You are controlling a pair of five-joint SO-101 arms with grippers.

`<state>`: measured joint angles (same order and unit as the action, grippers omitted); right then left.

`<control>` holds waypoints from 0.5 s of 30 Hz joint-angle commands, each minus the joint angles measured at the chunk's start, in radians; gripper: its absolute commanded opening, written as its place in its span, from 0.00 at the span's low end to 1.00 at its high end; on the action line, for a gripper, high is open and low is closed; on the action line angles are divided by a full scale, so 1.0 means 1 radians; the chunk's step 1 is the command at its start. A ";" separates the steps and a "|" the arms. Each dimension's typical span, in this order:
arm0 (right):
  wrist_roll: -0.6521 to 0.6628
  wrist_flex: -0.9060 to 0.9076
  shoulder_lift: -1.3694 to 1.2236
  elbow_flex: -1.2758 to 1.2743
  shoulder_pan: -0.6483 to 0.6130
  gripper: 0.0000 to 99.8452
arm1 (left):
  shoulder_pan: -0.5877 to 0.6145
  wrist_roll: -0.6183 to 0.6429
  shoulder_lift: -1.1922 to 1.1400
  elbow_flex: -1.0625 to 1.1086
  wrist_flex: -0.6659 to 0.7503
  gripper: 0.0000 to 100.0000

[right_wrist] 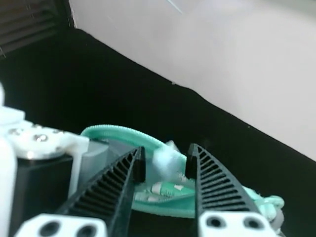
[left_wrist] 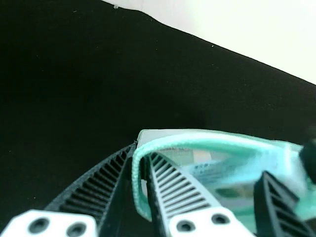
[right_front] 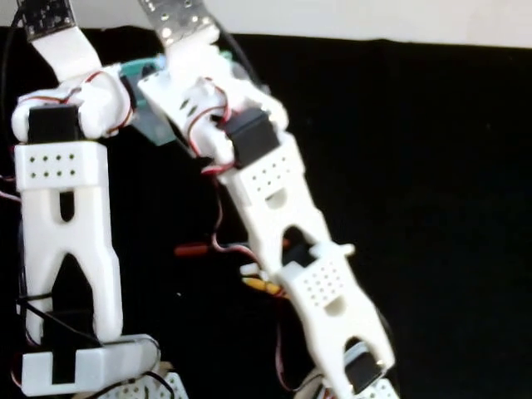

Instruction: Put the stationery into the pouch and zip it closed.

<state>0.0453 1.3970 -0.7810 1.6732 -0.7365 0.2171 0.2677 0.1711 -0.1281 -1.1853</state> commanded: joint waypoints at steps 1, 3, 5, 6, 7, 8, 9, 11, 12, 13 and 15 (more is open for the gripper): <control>-0.003 0.018 0.127 0.093 0.015 0.14 | 0.018 0.002 0.004 -0.007 0.023 0.01; -0.003 0.039 0.151 0.091 0.015 0.14 | 0.018 0.002 0.004 -0.007 0.023 0.01; -0.003 0.082 0.162 0.093 0.016 0.14 | 0.018 0.002 0.004 -0.007 0.023 0.01; -0.003 0.108 0.163 0.093 0.018 0.14 | 0.018 0.002 0.004 -0.007 0.023 0.01; -0.003 0.139 0.165 0.093 0.021 0.14 | 0.018 0.002 0.004 -0.007 0.023 0.01; -0.003 0.174 0.168 0.093 0.033 0.14 | 0.018 0.002 0.004 -0.007 0.023 0.01; -0.003 0.211 0.171 0.093 0.039 0.14 | 0.018 0.002 0.004 -0.007 0.023 0.01; -0.003 0.282 0.179 0.093 0.050 0.14 | 0.018 0.002 0.004 -0.007 0.023 0.01; -0.003 0.320 0.185 0.093 0.061 0.14 | 0.018 0.002 0.004 -0.007 0.023 0.01; -0.003 0.355 0.189 0.093 0.067 0.14 | 0.018 0.002 0.004 -0.007 0.023 0.01; -0.003 0.366 0.196 0.090 0.088 0.14 | 0.018 0.002 0.004 -0.007 0.023 0.01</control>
<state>0.0453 1.7300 -0.6582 1.6732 -0.6828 0.2186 0.2677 0.1711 -0.1281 -1.1853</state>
